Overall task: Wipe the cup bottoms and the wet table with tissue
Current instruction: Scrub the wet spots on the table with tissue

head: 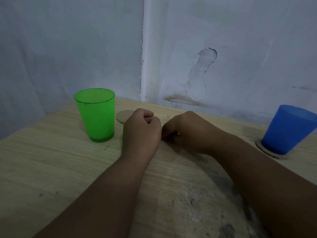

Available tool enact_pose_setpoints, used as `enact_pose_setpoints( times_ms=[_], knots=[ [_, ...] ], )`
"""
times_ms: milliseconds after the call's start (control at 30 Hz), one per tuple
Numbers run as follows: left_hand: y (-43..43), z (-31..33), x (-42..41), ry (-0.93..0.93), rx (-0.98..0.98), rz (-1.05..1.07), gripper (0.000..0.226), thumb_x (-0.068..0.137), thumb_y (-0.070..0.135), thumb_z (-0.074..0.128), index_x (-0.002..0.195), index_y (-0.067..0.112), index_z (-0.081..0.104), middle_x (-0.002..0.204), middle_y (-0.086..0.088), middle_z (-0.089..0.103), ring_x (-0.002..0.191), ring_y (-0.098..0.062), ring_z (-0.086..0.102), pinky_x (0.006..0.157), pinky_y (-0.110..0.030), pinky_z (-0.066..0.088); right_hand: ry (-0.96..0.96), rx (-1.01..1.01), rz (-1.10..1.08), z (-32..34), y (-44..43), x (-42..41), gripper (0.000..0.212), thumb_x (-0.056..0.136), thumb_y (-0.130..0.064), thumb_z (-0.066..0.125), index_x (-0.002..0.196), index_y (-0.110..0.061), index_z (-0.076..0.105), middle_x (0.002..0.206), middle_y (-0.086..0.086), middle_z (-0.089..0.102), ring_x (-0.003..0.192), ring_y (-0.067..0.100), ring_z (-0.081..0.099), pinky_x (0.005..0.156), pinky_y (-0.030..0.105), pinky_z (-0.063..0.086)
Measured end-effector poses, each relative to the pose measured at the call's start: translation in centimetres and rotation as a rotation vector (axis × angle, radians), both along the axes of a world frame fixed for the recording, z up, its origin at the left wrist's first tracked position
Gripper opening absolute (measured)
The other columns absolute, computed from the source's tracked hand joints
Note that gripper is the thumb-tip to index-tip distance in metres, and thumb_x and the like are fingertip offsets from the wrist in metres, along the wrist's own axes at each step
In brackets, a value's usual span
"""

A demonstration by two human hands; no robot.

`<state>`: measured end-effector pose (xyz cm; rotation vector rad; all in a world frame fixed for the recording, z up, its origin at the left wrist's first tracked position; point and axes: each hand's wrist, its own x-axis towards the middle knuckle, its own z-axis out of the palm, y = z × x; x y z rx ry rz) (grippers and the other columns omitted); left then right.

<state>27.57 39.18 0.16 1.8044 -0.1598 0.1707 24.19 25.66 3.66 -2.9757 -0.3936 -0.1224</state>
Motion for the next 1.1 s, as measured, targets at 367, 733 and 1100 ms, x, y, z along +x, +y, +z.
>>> enact_pose_setpoints(
  times_ms=[367, 733, 1100],
  knots=[
    [0.0, 0.1, 0.1, 0.006, 0.021, 0.008, 0.020, 0.093, 0.020, 0.059, 0.111, 0.021, 0.067, 0.087, 0.013, 0.064, 0.075, -0.002, 0.059, 0.060, -0.024, 0.041, -0.153, 0.305, -0.029, -0.5, -1.6, 0.2, 0.027, 0.085, -0.008, 0.067, 0.106, -0.023, 0.076, 0.104, -0.010, 0.071, 0.089, 0.001, 0.065, 0.084, 0.020, 0.055],
    [-0.1, 0.0, 0.0, 0.010, 0.059, -0.021, 0.021, 0.094, 0.021, 0.057, 0.112, 0.022, 0.066, 0.089, 0.012, 0.065, 0.071, -0.005, 0.060, 0.060, -0.026, 0.041, -0.009, 0.094, 0.009, 0.2, -2.3, -0.2, 0.018, 0.087, -0.021, 0.071, 0.099, -0.032, 0.079, 0.096, -0.016, 0.073, 0.079, -0.004, 0.058, 0.075, 0.010, 0.043],
    [-0.2, -0.2, 0.1, -0.004, 0.067, -0.003, 0.020, 0.092, 0.020, 0.058, 0.110, 0.022, 0.067, 0.090, 0.012, 0.065, 0.077, -0.001, 0.058, 0.061, -0.024, 0.039, -0.136, 0.025, -0.177, -1.2, 0.7, 0.7, 0.022, 0.092, -0.015, 0.057, 0.102, -0.020, 0.077, 0.095, 0.001, 0.072, 0.086, 0.020, 0.064, 0.079, 0.032, 0.052]
  ],
)
